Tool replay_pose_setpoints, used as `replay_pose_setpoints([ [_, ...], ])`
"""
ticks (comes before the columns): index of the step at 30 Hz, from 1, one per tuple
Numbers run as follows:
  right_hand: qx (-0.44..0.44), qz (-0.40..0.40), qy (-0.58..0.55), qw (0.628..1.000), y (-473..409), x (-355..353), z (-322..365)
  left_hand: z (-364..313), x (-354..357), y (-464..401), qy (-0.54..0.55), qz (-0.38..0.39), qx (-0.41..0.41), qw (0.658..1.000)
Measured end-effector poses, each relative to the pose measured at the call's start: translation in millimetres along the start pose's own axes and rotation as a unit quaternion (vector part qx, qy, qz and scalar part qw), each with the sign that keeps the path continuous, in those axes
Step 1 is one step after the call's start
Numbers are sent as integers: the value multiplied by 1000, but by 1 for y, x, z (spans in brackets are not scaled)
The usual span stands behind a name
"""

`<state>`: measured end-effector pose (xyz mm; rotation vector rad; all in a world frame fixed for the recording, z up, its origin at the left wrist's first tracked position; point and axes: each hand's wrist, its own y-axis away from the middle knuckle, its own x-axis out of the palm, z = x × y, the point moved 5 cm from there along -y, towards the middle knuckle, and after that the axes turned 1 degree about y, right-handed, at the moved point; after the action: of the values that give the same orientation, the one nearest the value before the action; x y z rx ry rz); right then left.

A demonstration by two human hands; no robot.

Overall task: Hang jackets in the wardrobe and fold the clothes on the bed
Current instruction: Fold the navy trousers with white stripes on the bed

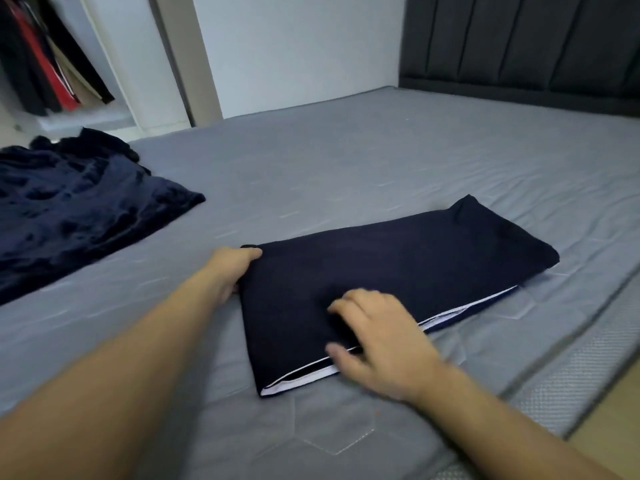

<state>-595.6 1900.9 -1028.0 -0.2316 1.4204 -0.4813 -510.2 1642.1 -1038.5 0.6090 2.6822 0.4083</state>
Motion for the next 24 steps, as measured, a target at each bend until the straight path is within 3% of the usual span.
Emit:
replay_pose_setpoints([
  [1, -52, 41, 17, 998, 9, 13, 24, -3, 0, 2, -10, 15, 3, 1000],
  [3, -67, 87, 61, 992, 8, 27, 38, -7, -6, 2, 12, 26, 5, 1000],
  [7, -86, 72, 168, 979, -13, 24, 61, -1, -24, 12, 68, 32, 1, 997],
  [12, -165, 61, 181, 968, -14, 33, 145, 32, -87, 30, 74, 17, -1, 997],
  [18, -200, 7, 17, 980, -49, 13, 282, 88, -241, 41, 14, -76, -30, 997],
  [21, -82, 34, -131, 987, -76, -7, 316, 86, -301, 52, -26, -84, -42, 995],
  [24, 39, 40, -276, 959, -82, -19, 296, 57, -306, 60, 81, 7, 4, 997],
])
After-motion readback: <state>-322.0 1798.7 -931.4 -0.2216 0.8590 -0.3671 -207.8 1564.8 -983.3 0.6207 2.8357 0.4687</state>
